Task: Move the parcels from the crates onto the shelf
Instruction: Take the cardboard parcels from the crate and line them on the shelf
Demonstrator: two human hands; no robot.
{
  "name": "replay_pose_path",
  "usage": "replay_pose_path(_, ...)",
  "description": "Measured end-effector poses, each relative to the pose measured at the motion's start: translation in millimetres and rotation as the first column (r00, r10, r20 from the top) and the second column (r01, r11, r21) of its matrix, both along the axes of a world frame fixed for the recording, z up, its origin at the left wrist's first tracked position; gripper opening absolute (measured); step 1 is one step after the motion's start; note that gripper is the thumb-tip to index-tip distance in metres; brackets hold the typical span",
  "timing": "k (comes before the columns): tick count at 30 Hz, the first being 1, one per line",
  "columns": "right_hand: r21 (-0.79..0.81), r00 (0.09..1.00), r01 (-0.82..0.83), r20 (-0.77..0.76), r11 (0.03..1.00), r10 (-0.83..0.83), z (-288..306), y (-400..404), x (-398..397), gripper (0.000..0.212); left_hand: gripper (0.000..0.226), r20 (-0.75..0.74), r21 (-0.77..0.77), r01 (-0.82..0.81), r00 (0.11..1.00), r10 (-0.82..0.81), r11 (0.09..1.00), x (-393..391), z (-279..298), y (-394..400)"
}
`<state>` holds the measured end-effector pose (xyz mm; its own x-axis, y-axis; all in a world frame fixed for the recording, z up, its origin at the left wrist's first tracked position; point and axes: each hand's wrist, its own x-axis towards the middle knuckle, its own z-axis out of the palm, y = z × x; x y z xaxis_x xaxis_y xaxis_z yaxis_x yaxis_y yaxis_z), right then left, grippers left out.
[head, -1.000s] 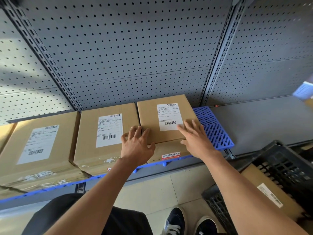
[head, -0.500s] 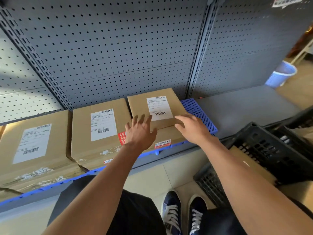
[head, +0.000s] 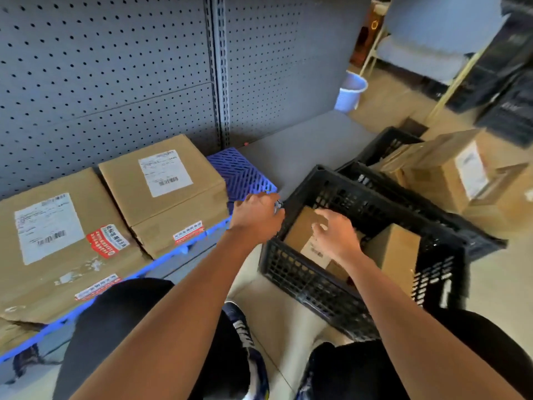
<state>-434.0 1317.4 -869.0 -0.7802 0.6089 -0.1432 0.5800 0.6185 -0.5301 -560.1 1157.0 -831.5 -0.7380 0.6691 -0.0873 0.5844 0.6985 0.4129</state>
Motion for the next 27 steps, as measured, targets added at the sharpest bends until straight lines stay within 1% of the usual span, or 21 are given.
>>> replay_pose_path(3,0.03,0.993,0.101,0.059,0.994,-0.102,-15.8,36.3,40.3,0.047,0.043,0.01,-0.056,0.104,0.995,-0.104,0.993,26.4,-11.0,34.0)
replay_pose_path(7,0.086,0.97,0.195,0.132,0.977,-0.205,-31.3,70.9,77.7,0.056,0.035,0.067,-0.158,0.226,0.974,-0.218,0.961,62.1,-37.5,65.6)
replay_pose_path(8,0.084,0.96,0.218,0.159,0.972,-0.229,-35.4,75.8,86.5,0.059,0.034,0.084,-0.162,0.254,0.966,-0.243,0.953,69.9,-44.5,71.9)
replay_pose_path(12,0.084,0.919,0.308,0.232,0.948,-0.319,-52.8,87.9,119.2,0.067,0.045,0.172,-0.158,0.322,0.94,-0.295,0.933,102.7,-67.8,95.8)
replay_pose_path(15,0.042,0.88,0.394,0.27,0.918,-0.39,-63.4,94.5,134.9,0.073,0.045,0.212,-0.167,0.377,0.916,-0.34,0.911,127.2,-84.2,112.9)
replay_pose_path(19,-0.027,0.85,0.467,0.29,0.884,-0.44,-83.6,104.5,154.8,0.088,0.044,0.267,-0.173,0.412,0.894,-0.36,0.894,147.5,-102.4,131.1)
replay_pose_path(23,-0.159,0.85,0.506,0.255,0.848,-0.46,-98.0,111.6,166.3,0.087,0.041,0.312,-0.192,0.413,0.886,-0.343,0.891,156.4,-113.0,143.9)
replay_pose_path(27,-0.227,0.856,0.51,0.229,0.83,-0.464,-103.5,109.9,166.4,0.099,0.038,0.326,-0.203,0.406,0.886,-0.329,0.891,165.3,-115.4,155.1)
